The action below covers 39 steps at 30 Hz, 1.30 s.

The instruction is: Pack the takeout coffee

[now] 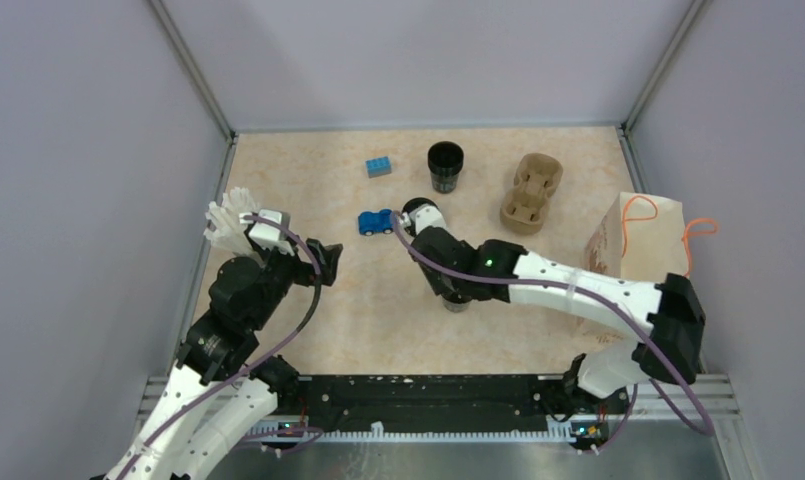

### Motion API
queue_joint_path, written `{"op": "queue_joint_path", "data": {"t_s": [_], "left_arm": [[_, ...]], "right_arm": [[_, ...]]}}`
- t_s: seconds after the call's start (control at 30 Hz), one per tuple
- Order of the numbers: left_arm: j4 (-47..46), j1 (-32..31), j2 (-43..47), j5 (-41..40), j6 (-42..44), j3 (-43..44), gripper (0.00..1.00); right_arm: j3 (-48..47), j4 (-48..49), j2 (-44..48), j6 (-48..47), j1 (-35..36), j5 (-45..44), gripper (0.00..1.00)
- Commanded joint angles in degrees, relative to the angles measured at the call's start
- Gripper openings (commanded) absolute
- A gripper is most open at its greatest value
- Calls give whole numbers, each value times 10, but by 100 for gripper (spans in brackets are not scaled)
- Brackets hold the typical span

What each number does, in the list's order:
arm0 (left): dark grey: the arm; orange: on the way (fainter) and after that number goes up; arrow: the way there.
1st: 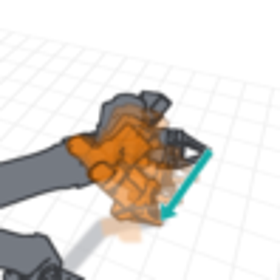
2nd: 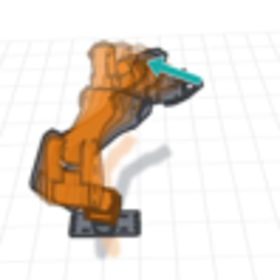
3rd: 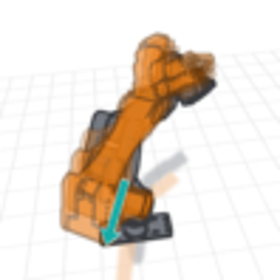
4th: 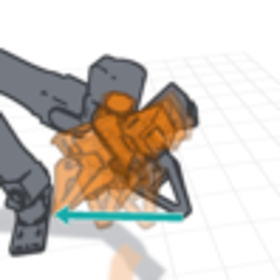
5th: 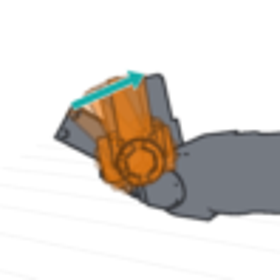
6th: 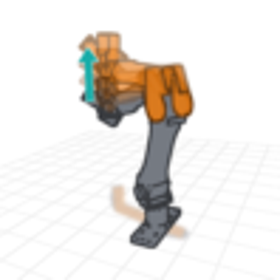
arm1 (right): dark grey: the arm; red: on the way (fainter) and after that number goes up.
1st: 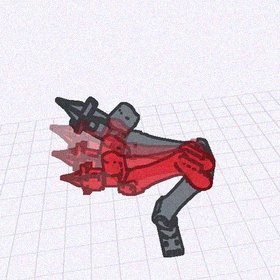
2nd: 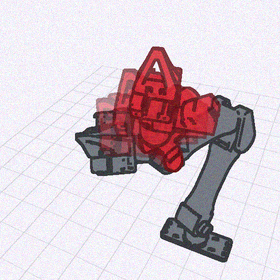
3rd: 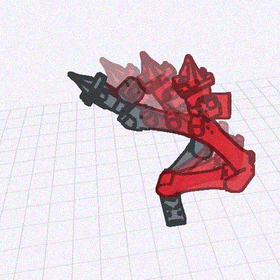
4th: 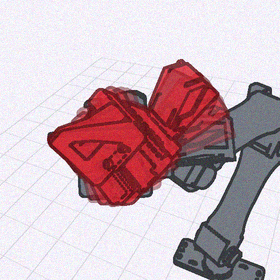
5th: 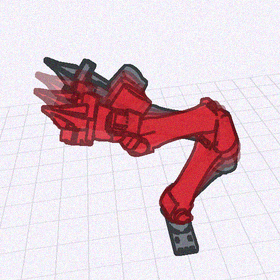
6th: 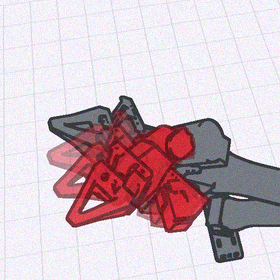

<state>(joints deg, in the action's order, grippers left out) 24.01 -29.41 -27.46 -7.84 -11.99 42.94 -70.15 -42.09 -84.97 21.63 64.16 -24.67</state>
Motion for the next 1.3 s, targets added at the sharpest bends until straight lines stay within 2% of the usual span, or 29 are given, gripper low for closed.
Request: {"op": "queue_joint_path", "data": {"t_s": [0.0,0.13,0.4,0.7,0.9,1.27], "left_arm": [[-19,0,7,-8,-1,-3,99],[-19,0,7,-8,-1,-5,99],[-19,0,4,-6,-1,-5,99],[-19,0,4,-2,-2,-6,99],[-20,-1,4,4,-1,-7,99],[-22,0,4,9,-1,-8,99]], "right_arm": [[3,102,59,-28,-45,13,25],[14,182,51,-30,-95,-12,25],[-7,274,-38,-13,-158,-51,25],[-66,308,-161,6,-211,-17,25],[-103,311,-210,4,-228,16,27],[-157,286,-274,-11,-241,4,25]]}}
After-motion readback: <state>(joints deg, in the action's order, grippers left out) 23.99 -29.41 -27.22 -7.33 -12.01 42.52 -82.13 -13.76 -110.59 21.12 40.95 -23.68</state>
